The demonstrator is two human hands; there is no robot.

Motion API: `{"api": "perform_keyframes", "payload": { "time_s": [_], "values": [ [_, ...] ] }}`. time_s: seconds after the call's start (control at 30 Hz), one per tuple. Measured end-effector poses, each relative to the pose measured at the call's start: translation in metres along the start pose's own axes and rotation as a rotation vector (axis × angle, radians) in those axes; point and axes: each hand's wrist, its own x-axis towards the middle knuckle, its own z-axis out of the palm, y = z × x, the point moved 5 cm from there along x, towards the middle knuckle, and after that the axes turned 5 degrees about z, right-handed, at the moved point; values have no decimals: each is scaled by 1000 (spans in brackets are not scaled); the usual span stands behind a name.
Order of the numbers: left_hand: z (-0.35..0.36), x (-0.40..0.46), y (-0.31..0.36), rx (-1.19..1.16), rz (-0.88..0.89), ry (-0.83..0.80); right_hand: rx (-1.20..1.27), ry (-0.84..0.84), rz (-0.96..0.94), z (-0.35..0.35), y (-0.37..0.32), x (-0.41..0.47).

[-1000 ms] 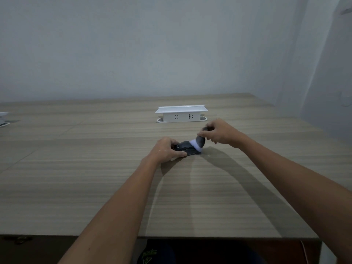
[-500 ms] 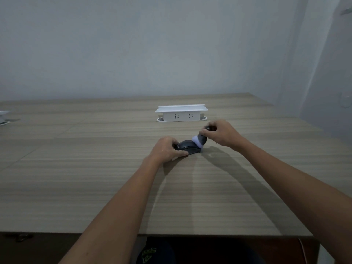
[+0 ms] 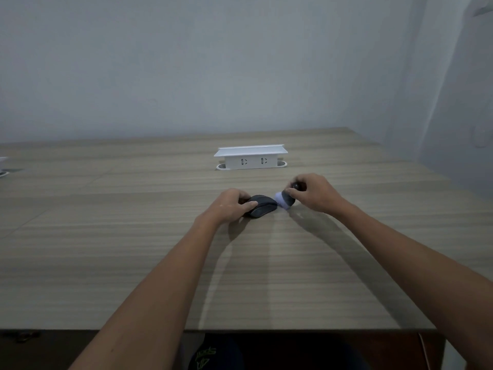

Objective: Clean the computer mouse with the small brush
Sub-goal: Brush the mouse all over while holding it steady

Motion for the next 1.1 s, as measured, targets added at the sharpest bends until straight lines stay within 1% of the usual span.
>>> {"api": "perform_keyframes", "payload": {
  "time_s": [0.03,0.07,0.13,0.17,0.2,0.23,0.3,0.33,0.37,0.43,0.47,0.5,0.53,0.6,0.63,0.67,0.7,0.77,0.8,0.83,0.87,0.93,0.97,1.0,1.03,1.1],
  "values": [
    [1,1,0,3,2,0,1,24,3,-2,0,-1],
    [2,2,0,5,-4,1,64,17,0,-2,-1,-2],
    [4,4,-2,5,-24,4,213,-65,-10,1,-6,-7],
    [6,5,-3,0,-30,8,241,-114,-17,4,-9,-10],
    [6,7,-3,-5,-36,17,222,-138,-24,8,-8,-11],
    [7,8,-4,-6,-37,30,167,-128,-31,10,-6,-10],
    [7,9,-3,-9,-48,47,29,-36,-33,7,-2,-6],
    [7,9,-3,-12,-52,49,23,-3,-22,4,-1,-5],
    [7,10,-4,-12,-55,52,79,-15,-15,3,-2,-5],
    [7,11,-4,-5,-56,64,251,-136,-7,5,-7,-8],
    [7,11,-4,-2,-53,70,291,-201,-4,8,-10,-10],
    [7,12,-4,1,-49,74,271,-230,-8,11,-10,-11],
    [6,12,-4,3,-48,76,213,-213,-18,13,-9,-9],
    [6,12,-3,9,-51,79,46,-87,-23,10,-6,0],
    [6,12,-3,11,-52,77,3,-34,-15,7,-6,3],
    [6,12,-3,9,-55,73,16,-26,-9,4,-8,5],
    [5,12,-3,4,-56,69,75,-68,-12,3,-11,5],
    [5,12,-3,0,-48,63,195,-227,-9,7,-20,1],
    [4,13,-3,4,-43,61,186,-291,-4,11,-23,0],
    [4,13,-2,7,-41,61,127,-303,3,13,-21,1],
    [4,13,-2,7,-41,62,50,-266,13,14,-18,6],
    [4,13,-1,9,-43,59,-91,-132,46,8,-10,17],
    [4,13,-1,15,-45,54,-99,-98,59,5,-10,20],
    [4,14,-1,19,-45,49,-63,-102,50,4,-13,21],
    [4,14,-1,19,-45,44,12,-148,32,4,-20,19],
    [3,16,-2,16,-44,37,112,-286,21,9,-31,14]
  ]
}}
